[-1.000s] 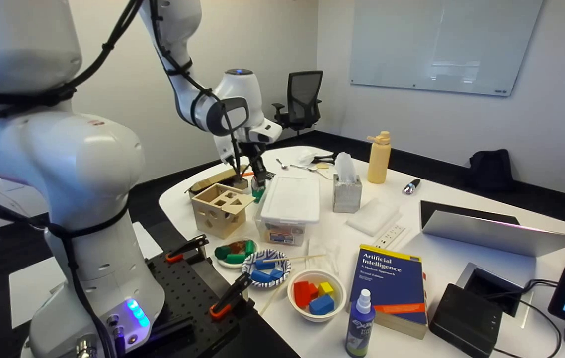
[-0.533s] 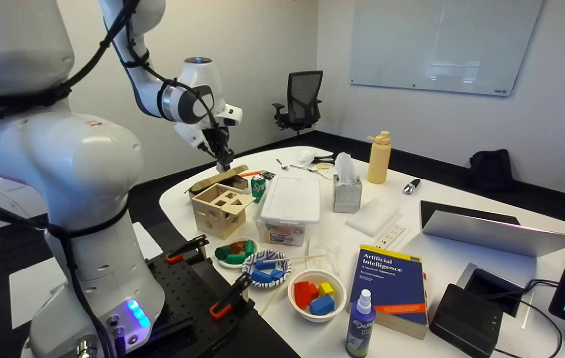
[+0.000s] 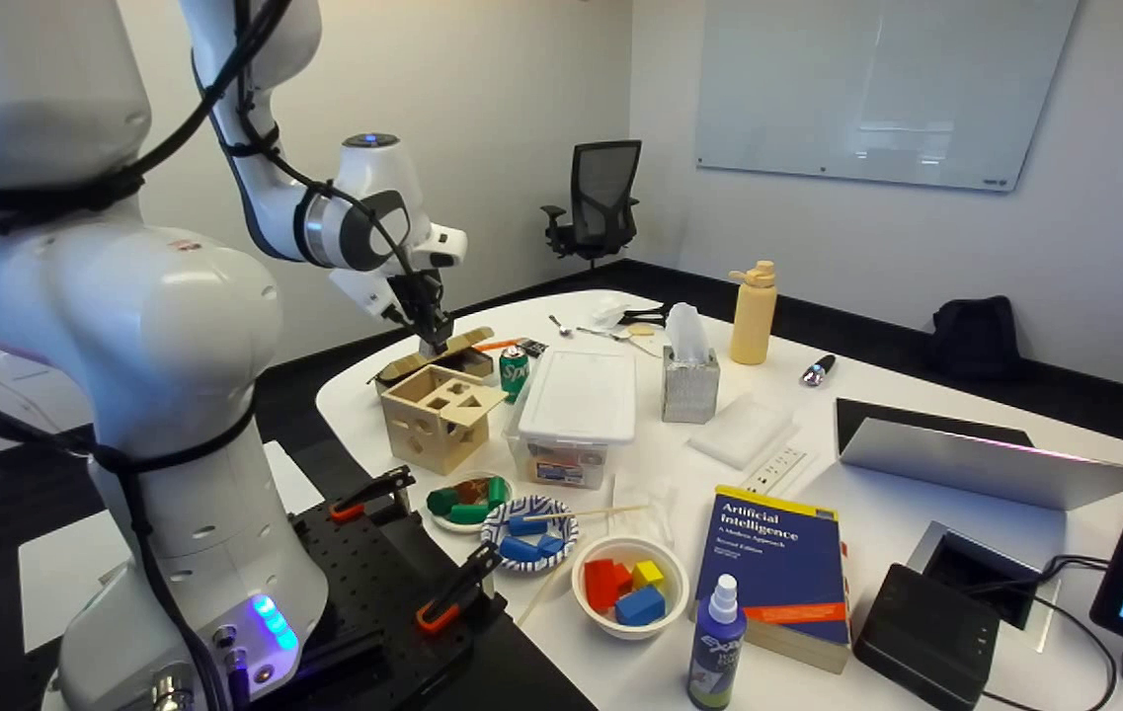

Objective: Put the cube in the bowl into the box

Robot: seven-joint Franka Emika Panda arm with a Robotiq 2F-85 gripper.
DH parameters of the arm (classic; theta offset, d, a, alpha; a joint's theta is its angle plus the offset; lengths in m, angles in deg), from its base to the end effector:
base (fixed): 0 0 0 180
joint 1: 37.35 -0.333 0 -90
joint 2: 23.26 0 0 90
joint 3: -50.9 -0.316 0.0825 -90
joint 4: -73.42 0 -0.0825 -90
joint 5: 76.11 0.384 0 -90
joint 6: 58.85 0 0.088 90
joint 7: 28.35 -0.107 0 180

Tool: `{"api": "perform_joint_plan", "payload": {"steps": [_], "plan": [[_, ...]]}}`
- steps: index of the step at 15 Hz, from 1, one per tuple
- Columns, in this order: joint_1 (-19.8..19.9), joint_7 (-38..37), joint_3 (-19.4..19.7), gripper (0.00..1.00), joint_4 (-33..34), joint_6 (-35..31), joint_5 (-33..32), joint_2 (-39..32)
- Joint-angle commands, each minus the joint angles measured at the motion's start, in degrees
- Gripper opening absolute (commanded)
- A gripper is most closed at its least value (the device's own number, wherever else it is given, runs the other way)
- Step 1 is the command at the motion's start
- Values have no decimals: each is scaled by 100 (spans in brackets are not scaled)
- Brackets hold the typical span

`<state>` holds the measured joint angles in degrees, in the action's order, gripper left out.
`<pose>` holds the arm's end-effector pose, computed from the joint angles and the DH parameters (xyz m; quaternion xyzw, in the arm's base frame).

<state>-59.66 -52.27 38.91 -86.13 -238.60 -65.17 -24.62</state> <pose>0.3477 0.2176 0.2378 -0.9864 0.0052 -0.1334 0.0954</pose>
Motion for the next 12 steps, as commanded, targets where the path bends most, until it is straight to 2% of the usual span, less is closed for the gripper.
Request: {"api": "perform_joint_plan", "payload": {"steps": [1,5,12], "plan": [[-80,-84,111,9,3,-534,-277,-404],[-501,81,548,9,4,-947,-309,-899],[-1760,153,1339,9,343,-1352,-32,-1745]]}}
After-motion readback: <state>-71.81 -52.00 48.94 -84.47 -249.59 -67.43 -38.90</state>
